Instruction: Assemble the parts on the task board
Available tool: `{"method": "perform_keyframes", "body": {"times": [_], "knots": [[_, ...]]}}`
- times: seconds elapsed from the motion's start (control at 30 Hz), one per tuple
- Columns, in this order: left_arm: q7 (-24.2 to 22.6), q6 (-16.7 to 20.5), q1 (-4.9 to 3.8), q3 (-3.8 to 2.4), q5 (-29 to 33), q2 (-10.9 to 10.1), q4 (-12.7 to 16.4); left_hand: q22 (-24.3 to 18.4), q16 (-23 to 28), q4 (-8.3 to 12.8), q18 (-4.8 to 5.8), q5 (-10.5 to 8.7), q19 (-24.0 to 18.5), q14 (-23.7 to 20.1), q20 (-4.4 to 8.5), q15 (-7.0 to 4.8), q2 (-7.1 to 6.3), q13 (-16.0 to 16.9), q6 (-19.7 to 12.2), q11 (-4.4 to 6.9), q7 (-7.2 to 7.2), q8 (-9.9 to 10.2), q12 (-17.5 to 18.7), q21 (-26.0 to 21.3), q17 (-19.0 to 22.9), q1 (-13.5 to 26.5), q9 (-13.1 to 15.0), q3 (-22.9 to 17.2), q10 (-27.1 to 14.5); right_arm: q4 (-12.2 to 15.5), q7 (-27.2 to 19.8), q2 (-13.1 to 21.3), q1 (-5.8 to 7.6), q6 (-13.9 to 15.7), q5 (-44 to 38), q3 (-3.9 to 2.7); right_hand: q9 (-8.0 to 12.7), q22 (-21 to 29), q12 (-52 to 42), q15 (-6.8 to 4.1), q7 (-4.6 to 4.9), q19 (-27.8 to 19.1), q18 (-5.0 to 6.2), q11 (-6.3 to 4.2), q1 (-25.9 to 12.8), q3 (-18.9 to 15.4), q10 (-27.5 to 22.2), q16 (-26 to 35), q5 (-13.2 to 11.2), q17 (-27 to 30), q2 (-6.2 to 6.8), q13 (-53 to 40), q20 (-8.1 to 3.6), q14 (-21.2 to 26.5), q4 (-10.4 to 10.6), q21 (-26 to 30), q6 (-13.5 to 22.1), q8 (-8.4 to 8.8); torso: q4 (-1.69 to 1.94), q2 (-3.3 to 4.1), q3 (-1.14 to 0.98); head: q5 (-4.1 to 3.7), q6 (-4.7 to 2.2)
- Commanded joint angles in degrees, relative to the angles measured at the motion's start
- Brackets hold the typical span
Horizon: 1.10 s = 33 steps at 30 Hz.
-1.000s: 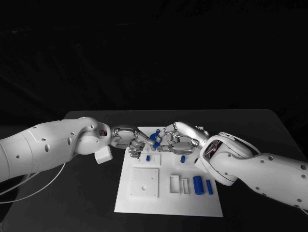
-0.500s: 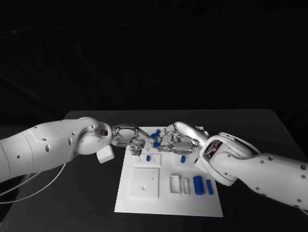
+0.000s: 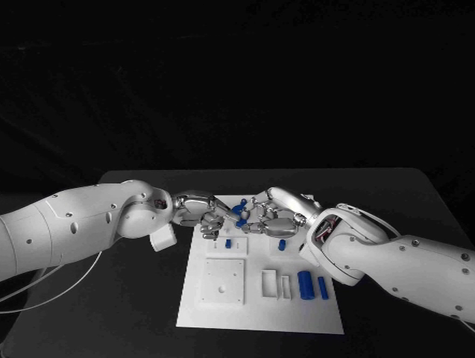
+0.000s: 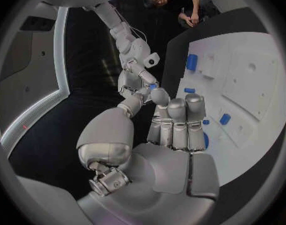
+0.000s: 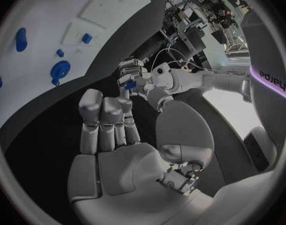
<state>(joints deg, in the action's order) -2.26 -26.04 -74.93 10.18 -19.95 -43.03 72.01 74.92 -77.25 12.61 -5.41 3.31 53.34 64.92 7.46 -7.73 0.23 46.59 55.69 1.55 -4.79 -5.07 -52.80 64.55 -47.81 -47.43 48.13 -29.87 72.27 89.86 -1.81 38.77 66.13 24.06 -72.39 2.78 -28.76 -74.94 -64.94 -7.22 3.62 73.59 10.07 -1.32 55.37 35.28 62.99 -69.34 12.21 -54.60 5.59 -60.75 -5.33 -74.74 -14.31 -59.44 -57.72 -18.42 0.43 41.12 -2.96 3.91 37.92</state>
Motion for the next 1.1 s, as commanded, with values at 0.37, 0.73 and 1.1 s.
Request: {"method": "perform_keyframes", "body": {"times": [0.37,0.73,1.1], "knots": [[-0.6,-0.93,-0.04,-0.02,0.43,0.34,0.0,0.16,0.05,-0.59,-0.47,-0.3,0.03,0.3,5.34,-0.26,-0.09,-0.07,1.1,0.32,0.08,-0.63,-0.33,-0.1,-0.08,0.08,-0.57,0.95,0.34,0.0,0.11,-0.18,-0.05,-0.52,-0.81,0.0,-0.08,-0.71,-0.02,-0.51,1.25,-0.05,4.93,-0.22,-0.63,0.36,0.28,0.19,0.34,-0.09,0.18,-0.08,-0.35,-0.06,0.11,-0.14,-1.79,-0.18,-0.03,-0.02,-0.03,0.03,0.14],[-1.08,-2.05,-0.04,-0.02,0.33,0.38,0.08,0.27,-0.04,-0.49,-0.54,-0.22,0.1,0.44,5.58,-0.85,0.82,-0.22,3.48,0.95,0.76,-1.94,-0.27,0.01,-0.12,-1.11,-0.92,0.99,0.71,-0.14,0.28,-0.12,-0.05,-0.44,-1.29,0.0,-0.09,-0.71,-0.01,-0.51,1.25,-0.04,4.93,-0.22,-0.61,0.42,0.28,0.2,0.37,-0.09,0.21,-0.08,-0.37,-0.07,0.1,-0.14,-1.8,-0.17,-0.03,-0.01,0.01,-0.03,0.16],[-1.79,-1.66,-0.04,-0.02,0.33,0.46,-0.04,0.42,-0.1,2.07,-0.31,4.27,0.25,0.64,5.68,-1.07,3.87,-0.42,4.33,1.16,0.98,-2.59,-0.18,0.23,-0.13,-4.49,-1.62,0.12,1.23,-0.42,-0.04,-0.45,-0.06,-0.91,-1.09,0.0,-0.11,-0.71,0.0,-0.51,1.25,-0.01,4.93,-0.22,-0.68,0.41,0.3,0.21,0.46,-0.1,0.38,-0.1,-0.4,-0.08,0.06,-0.14,-1.82,-0.16,-0.03,0.0,-0.02,-0.17,0.26]]}}
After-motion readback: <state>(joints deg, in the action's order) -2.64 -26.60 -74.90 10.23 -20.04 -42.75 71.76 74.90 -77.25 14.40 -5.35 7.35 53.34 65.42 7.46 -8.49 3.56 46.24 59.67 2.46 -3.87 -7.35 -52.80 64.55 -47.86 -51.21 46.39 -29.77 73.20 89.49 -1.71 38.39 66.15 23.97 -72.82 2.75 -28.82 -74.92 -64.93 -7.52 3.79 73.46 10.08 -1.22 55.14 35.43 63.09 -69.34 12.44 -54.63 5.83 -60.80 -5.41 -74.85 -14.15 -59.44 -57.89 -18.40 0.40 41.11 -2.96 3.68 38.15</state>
